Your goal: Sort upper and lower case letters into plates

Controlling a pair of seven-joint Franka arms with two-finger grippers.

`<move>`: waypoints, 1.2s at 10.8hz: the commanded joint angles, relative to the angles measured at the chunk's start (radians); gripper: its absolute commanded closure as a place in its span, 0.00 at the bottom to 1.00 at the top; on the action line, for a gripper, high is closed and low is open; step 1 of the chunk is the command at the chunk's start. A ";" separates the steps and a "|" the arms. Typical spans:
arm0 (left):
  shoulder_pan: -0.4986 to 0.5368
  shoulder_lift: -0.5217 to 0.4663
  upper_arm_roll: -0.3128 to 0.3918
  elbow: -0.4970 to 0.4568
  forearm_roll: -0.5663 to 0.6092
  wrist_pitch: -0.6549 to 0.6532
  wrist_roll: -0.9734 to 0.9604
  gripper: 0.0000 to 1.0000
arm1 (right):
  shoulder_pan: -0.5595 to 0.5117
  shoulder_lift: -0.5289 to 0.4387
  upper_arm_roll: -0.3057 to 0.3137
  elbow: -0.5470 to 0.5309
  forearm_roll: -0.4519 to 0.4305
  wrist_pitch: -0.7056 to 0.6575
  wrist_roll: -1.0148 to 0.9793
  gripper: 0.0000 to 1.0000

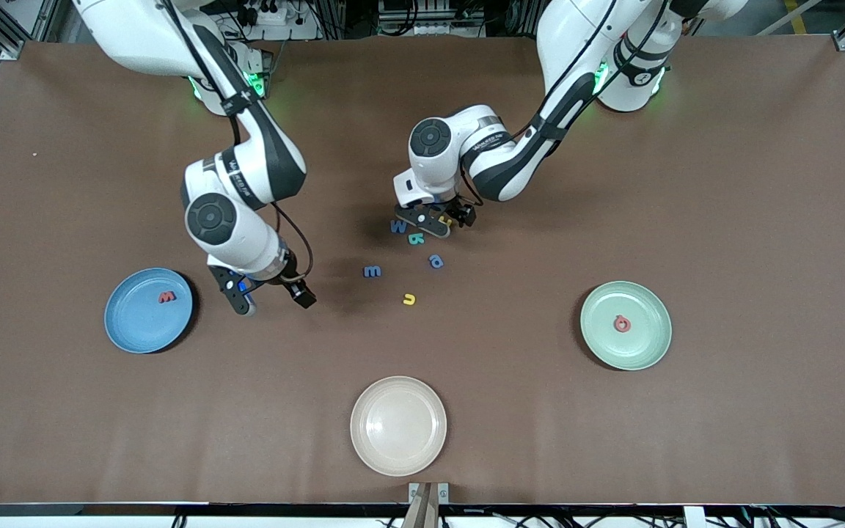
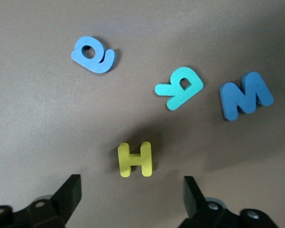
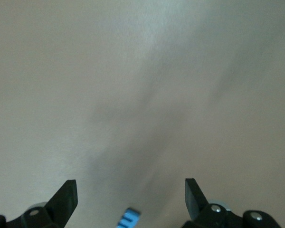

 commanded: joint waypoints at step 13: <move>0.012 0.040 -0.002 -0.030 0.033 0.102 0.014 0.71 | 0.137 0.196 -0.001 0.052 0.020 0.183 0.421 0.00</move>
